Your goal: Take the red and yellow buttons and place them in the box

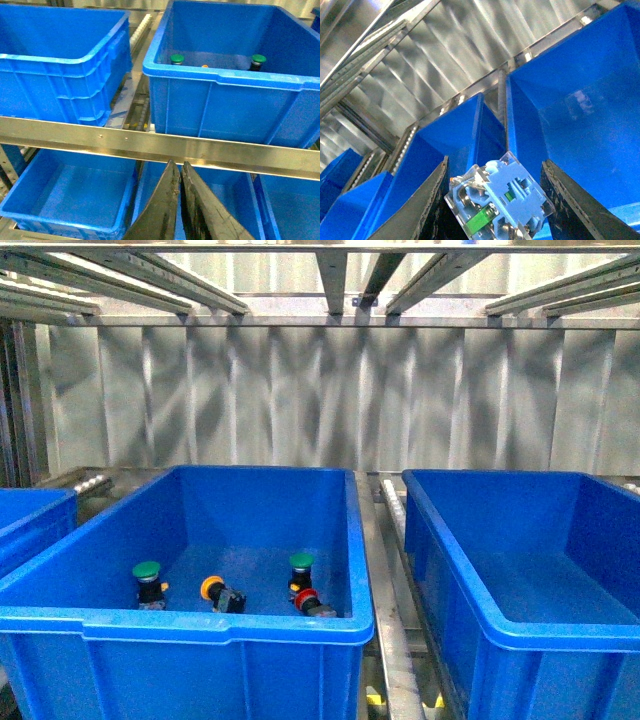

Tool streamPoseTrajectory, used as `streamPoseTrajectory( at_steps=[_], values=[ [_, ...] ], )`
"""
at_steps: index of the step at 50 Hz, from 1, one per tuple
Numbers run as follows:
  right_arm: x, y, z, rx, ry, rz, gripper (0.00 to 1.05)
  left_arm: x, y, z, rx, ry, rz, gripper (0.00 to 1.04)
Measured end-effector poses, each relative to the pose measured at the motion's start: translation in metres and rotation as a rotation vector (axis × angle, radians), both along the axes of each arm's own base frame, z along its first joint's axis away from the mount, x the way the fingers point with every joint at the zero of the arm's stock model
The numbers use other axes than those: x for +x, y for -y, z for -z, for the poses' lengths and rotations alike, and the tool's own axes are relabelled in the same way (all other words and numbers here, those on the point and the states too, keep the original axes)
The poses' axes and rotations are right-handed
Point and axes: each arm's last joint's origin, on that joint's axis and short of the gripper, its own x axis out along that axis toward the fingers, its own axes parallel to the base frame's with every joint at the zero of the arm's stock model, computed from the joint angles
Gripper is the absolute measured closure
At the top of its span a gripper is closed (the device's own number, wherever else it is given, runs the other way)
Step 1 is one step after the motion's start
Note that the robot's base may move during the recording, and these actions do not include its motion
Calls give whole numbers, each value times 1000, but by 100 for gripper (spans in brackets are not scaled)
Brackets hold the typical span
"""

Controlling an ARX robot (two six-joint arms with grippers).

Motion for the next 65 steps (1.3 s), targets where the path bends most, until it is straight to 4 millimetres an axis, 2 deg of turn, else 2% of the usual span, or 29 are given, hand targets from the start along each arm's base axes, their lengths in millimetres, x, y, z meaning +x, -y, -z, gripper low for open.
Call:
streamPoseTrajectory(
  at_steps=[19,24,29,32,39,45,47,53,65],
  values=[
    [-11,-12,10,-92,0,19,60,0,0,0,0,2,4,102],
    [-23,-16,13,-150,9,23,60,0,0,0,0,3,4,102],
    [-36,-19,5,-173,63,32,60,0,0,0,0,3,4,102],
    [-42,-23,3,-228,81,75,60,0,0,0,0,3,4,88],
    [-51,-34,6,-284,103,38,60,0,0,0,0,3,4,60],
    [-57,-38,5,-279,149,26,60,0,0,0,0,3,4,40],
    [-58,-38,6,-276,150,29,60,0,0,0,0,3,4,30],
    [-56,-37,12,-246,135,24,60,0,0,0,0,3,4,7],
    [-58,-36,23,-218,118,2,60,0,0,0,1,3,1,8]
  ],
)
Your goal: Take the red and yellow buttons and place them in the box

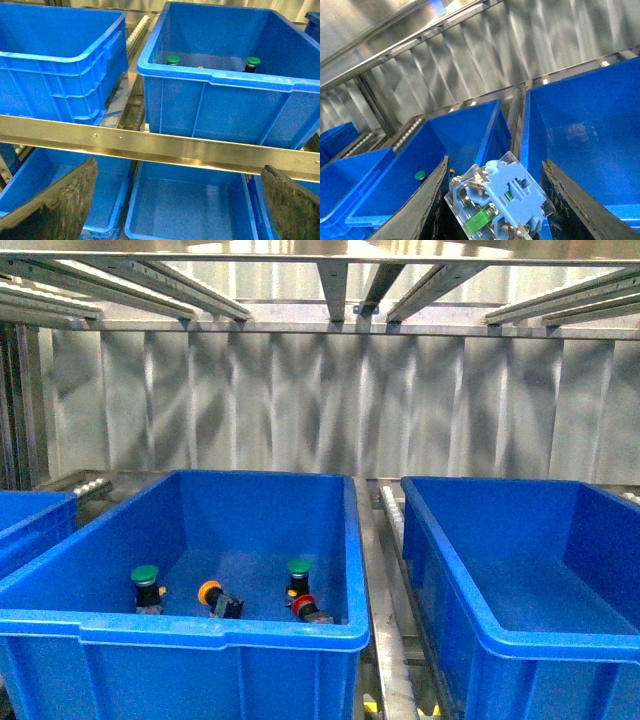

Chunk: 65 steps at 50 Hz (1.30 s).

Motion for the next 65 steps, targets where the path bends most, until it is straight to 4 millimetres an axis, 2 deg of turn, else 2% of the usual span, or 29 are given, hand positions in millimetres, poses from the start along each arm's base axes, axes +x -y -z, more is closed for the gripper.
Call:
streamPoseTrajectory(
  at_steps=[9,34,48,56,65],
  values=[
    [-1,5,8,9,-15,18,60,0,0,0,0,0,2,8],
    [3,24,11,46,-22,58,60,0,0,0,0,0,3,8],
    [26,27,24,-16,-108,151,60,0,0,0,1,0,6,8],
    [38,21,19,-49,-61,124,60,0,0,0,1,0,3,8],
    [57,19,22,-62,-84,133,60,0,0,0,1,0,2,8]
  ],
)
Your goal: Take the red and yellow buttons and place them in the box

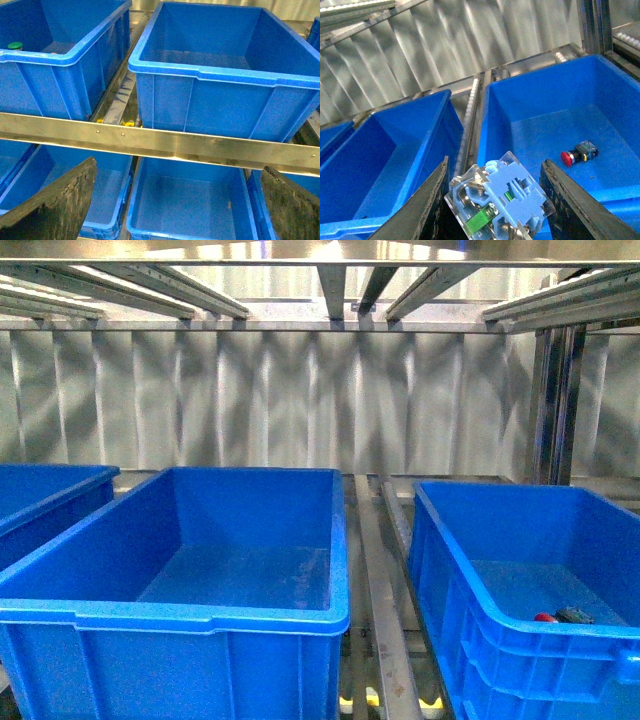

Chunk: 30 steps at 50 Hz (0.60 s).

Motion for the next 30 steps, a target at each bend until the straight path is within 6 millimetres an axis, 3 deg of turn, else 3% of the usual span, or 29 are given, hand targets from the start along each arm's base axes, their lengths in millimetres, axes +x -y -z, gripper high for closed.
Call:
streamPoseTrajectory(
  at_steps=[14,18,22,30],
  values=[
    [65,6,0,-67,-85,53,60,0,0,0,0,0,0,8],
    [103,11,-8,-136,-174,69,60,0,0,0,0,0,0,8],
    [139,17,-1,-190,-301,85,60,0,0,0,0,0,0,8],
    [181,26,14,-292,-423,151,60,0,0,0,0,0,0,8]
  ],
)
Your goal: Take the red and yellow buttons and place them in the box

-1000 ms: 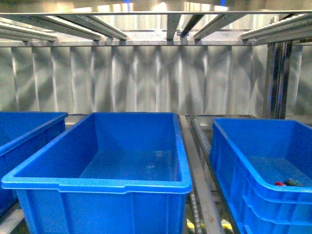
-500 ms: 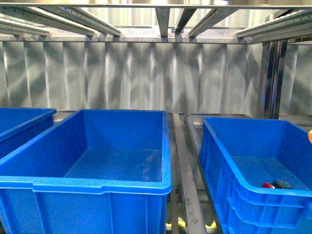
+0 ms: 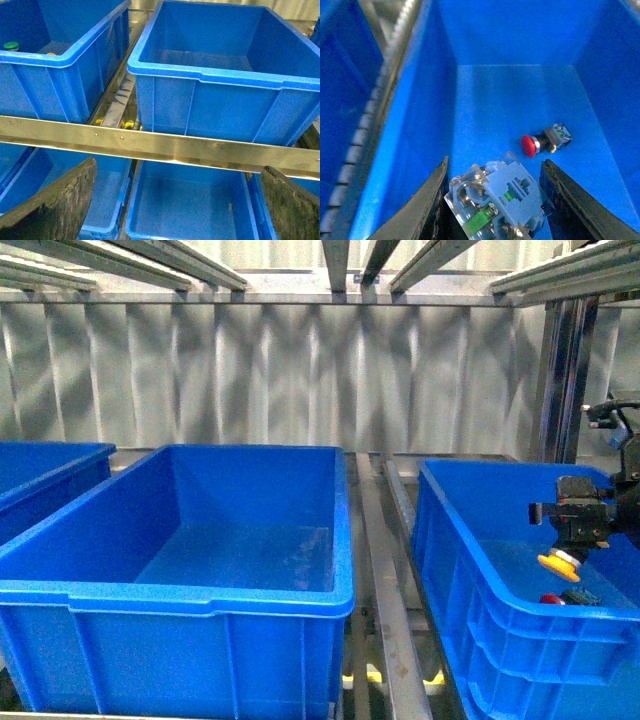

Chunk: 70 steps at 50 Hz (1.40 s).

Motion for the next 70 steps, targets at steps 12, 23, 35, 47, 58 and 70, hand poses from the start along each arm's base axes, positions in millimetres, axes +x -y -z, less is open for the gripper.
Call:
streamPoseTrajectory(
  at_steps=[12,23,35,47,58,70],
  values=[
    [52,17,17,-208,-139,38,60,0,0,0,0,0,0,8],
    [83,20,18,-267,-227,11,60,0,0,0,0,0,0,8],
    [109,21,15,-337,-289,67,60,0,0,0,0,0,0,8],
    [121,23,32,-336,-405,42,60,0,0,0,0,0,0,8],
    [127,32,34,-334,-409,42,44,0,0,0,0,0,0,8],
    [127,44,26,-290,-337,53,6,0,0,0,0,0,0,8]
  ],
)
